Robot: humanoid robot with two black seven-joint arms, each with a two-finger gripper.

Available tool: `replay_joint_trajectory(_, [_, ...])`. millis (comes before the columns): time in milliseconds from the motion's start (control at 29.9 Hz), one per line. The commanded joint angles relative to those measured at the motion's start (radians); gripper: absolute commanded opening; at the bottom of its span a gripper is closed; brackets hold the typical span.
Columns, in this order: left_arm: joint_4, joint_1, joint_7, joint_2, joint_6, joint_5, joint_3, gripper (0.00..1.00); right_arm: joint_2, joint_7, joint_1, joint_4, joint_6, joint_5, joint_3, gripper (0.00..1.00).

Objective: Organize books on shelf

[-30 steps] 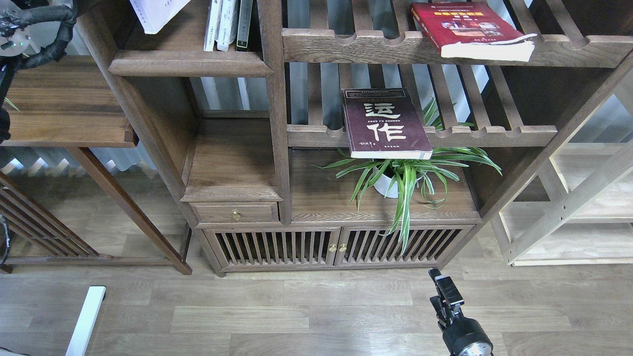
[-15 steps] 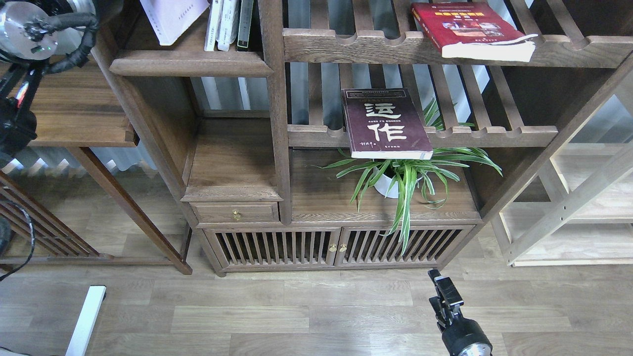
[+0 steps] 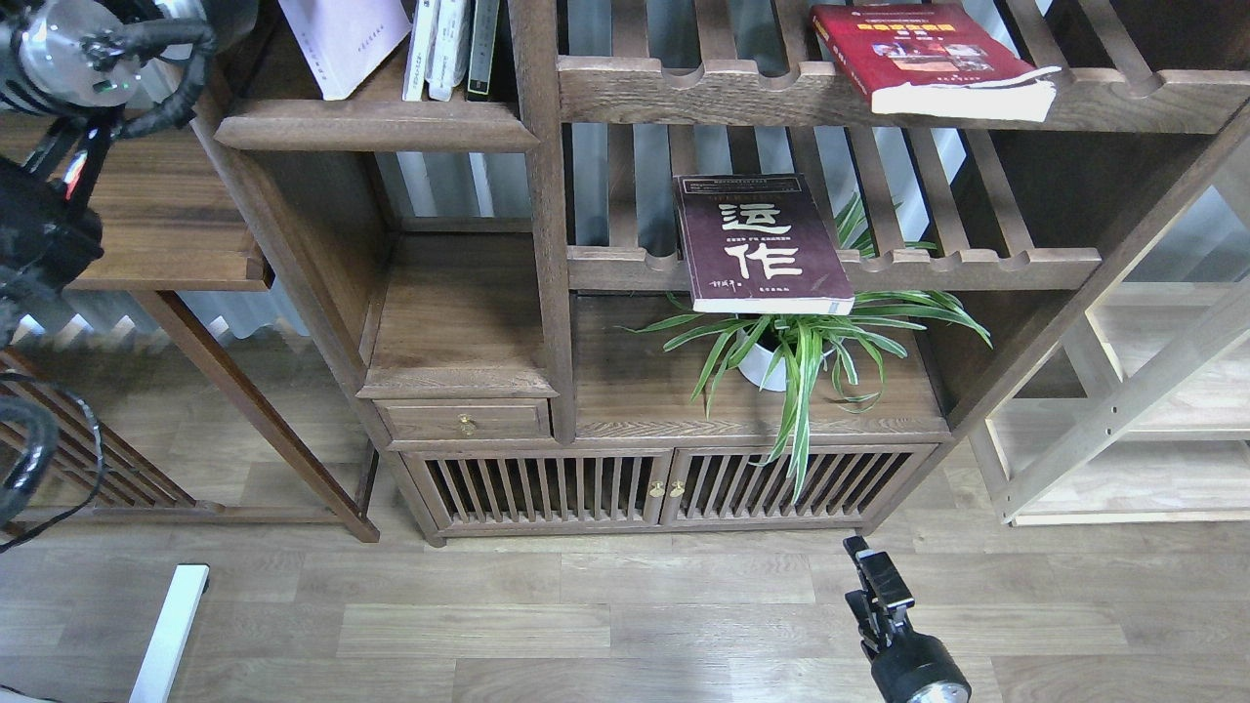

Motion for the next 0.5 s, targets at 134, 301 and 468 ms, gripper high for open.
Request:
replay_joint_trajectory(134, [0.073,-0.033,0.0,-0.028,0.001,0.001,0.001,0.02,-0.002,0.002,0.0,-0.002,0.0,0.001,0.002,1.0])
replay_joint_trajectory(301, [0.079,-0.033,0.0,-0.028,0.002,0.0,0.001,0.02,-0.002,0.002,0.004,0.0,0.0,0.01,0.002,1.0])
replay_joint_trajectory(468, [0.082,-0.033,0.0,-0.028,0.002,0.0,0.001,0.02,-0.001,-0.001,0.008,0.0,0.0,0.01,-0.001,1.0])
